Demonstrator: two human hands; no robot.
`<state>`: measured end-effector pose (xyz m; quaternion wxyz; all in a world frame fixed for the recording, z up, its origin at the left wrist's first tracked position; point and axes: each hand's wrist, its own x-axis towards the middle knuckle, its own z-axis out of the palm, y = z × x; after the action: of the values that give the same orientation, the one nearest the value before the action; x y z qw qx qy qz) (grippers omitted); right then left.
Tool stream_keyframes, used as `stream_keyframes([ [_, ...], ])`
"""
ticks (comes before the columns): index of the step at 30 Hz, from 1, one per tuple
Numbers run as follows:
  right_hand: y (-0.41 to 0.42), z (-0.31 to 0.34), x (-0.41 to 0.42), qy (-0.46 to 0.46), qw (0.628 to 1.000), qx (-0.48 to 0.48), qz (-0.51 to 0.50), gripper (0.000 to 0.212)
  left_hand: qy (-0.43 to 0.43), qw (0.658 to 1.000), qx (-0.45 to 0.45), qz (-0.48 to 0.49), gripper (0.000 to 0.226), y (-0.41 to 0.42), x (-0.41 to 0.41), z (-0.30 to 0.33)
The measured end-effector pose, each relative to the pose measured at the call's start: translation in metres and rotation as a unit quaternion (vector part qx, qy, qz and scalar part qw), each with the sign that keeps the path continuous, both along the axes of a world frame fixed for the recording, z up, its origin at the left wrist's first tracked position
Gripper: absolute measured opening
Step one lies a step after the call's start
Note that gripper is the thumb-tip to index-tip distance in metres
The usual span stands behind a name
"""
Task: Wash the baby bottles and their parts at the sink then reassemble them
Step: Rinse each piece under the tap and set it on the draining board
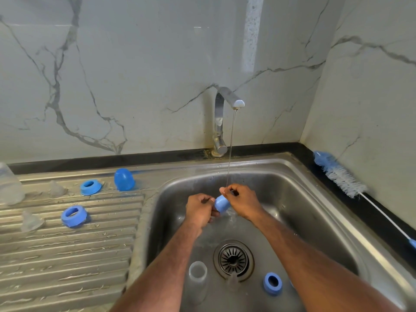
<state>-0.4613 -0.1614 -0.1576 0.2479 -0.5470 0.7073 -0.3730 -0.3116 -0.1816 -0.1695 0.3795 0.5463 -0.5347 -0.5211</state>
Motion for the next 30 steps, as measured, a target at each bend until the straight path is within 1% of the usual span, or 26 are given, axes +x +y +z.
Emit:
stream_keyframes([
  [2, -0.001, 0.000, 0.001, -0.059, 0.998, 0.003, 0.015, 0.032, 0.016, 1.000, 0.024, -0.003, 0.012, -0.001, 0.001, -0.002],
  [4, -0.001, 0.000, 0.002, -0.090, 0.995, 0.004, 0.028, 0.034, 0.018, 0.999, 0.034, -0.009, 0.012, -0.002, 0.001, -0.004],
  [7, -0.001, 0.003, 0.003, -0.090, 0.995, -0.005, 0.031, 0.041, 0.019, 0.999, 0.039, -0.018, 0.013, -0.002, 0.001, -0.005],
  [9, -0.001, 0.005, 0.001, -0.071, 0.997, -0.016, 0.023, 0.042, -0.003, 0.999, 0.032, -0.028, 0.015, -0.002, 0.000, -0.004],
  [11, 0.001, 0.004, -0.001, -0.040, 0.999, -0.018, 0.013, 0.044, -0.059, 0.998, -0.005, -0.036, 0.019, -0.003, 0.001, -0.003],
  [12, 0.002, 0.004, -0.002, -0.019, 1.000, -0.017, 0.013, 0.045, -0.111, 0.992, -0.041, -0.043, 0.020, -0.004, 0.001, -0.003],
  [13, 0.005, 0.004, -0.002, 0.007, 1.000, -0.011, 0.020, 0.046, -0.162, 0.983, -0.077, -0.050, 0.020, -0.002, 0.001, -0.002],
  [15, 0.012, 0.004, -0.002, 0.059, 0.997, 0.008, 0.055, 0.044, -0.212, 0.968, -0.123, -0.055, 0.019, 0.005, 0.005, 0.003],
  [18, 0.020, 0.010, 0.003, 0.147, 0.982, 0.027, 0.111, 0.021, -0.215, 0.963, -0.158, -0.032, 0.012, 0.015, 0.015, 0.018],
  [20, 0.022, 0.017, 0.013, 0.165, 0.978, 0.028, 0.123, 0.017, -0.210, 0.960, -0.185, -0.024, 0.009, 0.022, 0.029, 0.034],
  [22, 0.022, 0.027, 0.027, 0.151, 0.982, 0.007, 0.117, 0.026, -0.209, 0.953, -0.217, -0.025, 0.008, 0.027, 0.045, 0.051],
  [24, 0.024, 0.040, 0.042, 0.116, 0.988, -0.040, 0.092, 0.036, -0.210, 0.944, -0.253, -0.026, 0.008, 0.034, 0.069, 0.067],
  [26, 0.026, 0.050, 0.054, 0.099, 0.988, -0.072, 0.091, 0.036, -0.212, 0.939, -0.271, -0.019, 0.013, 0.041, 0.097, 0.083],
  [28, 0.029, 0.053, 0.065, 0.125, 0.983, -0.060, 0.117, 0.035, -0.211, 0.937, -0.278, -0.007, 0.017, 0.045, 0.128, 0.094],
  [30, 0.035, 0.053, 0.075, 0.120, 0.984, -0.051, 0.122, 0.040, -0.238, 0.927, -0.289, 0.005, 0.019, 0.052, 0.159, 0.102],
])
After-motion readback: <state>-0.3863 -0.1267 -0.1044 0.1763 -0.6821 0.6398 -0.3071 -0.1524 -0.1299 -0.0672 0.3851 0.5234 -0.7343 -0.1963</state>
